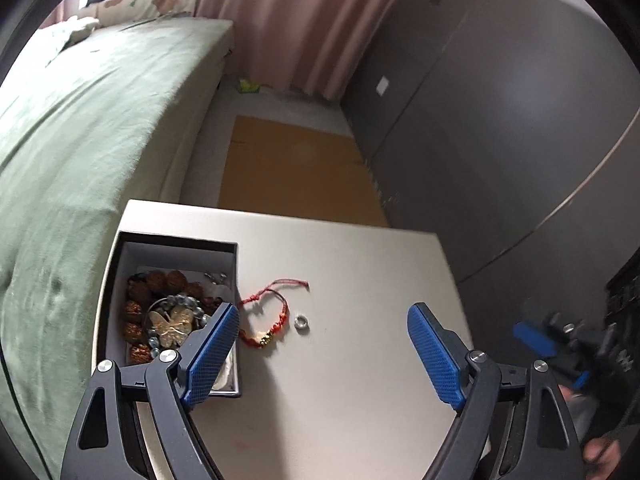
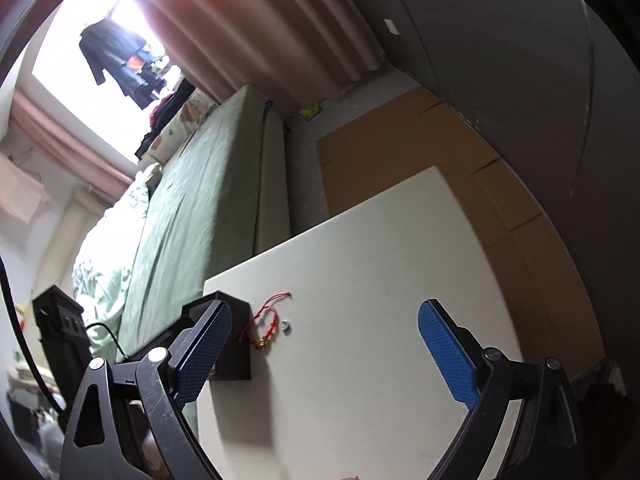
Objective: Organize jewelry
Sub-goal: 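Grasp the red string bracelet with the left gripper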
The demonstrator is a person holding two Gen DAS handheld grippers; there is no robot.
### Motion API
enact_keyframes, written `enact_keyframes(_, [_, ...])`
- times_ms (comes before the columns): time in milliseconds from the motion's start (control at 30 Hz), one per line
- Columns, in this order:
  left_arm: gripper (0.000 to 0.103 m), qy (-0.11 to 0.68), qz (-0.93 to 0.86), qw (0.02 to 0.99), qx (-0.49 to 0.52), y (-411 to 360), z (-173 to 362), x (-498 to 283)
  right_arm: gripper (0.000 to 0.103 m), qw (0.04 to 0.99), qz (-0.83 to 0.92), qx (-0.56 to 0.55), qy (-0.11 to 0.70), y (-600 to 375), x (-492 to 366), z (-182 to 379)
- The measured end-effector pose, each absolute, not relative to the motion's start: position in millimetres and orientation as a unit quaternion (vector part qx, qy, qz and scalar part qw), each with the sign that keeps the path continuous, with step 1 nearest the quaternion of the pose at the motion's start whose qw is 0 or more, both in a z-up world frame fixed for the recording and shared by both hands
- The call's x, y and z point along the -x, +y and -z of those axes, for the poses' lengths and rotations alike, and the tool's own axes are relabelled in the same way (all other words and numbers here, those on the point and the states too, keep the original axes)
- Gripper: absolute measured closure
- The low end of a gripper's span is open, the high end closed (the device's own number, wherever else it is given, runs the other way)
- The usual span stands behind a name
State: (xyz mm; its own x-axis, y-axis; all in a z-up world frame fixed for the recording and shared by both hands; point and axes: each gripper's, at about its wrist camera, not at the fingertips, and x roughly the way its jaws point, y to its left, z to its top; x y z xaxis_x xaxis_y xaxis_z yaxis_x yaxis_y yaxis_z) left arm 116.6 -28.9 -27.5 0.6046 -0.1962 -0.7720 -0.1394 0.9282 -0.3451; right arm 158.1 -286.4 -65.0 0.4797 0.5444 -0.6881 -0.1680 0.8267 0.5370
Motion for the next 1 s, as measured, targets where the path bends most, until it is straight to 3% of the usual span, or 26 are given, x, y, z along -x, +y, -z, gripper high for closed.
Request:
enact_keyframes(100, [0.017,0.462,0.012,0.869,0.176,-41,33,-125,0.008,0.835,-0.208,-0.202,0.468,-298,-160,66])
enact_keyframes(333, [0.042,0.512,0.004,0.849,0.129,-65,50,-146,0.008,0.825,-0.19,-0.231,0.479,-330,-165,73])
enact_keyframes(533, [0.047,0.553,-0.023,0.829,0.077,-82,70,-166,0.008,0.822,-0.179,-0.266,0.47,-353,-165,72])
enact_keyframes(1000, [0.047,0.612,-0.051,0.789,0.016,-93,109,-203,0.008,0.814,-0.171,-0.306,0.463,-372,-164,75])
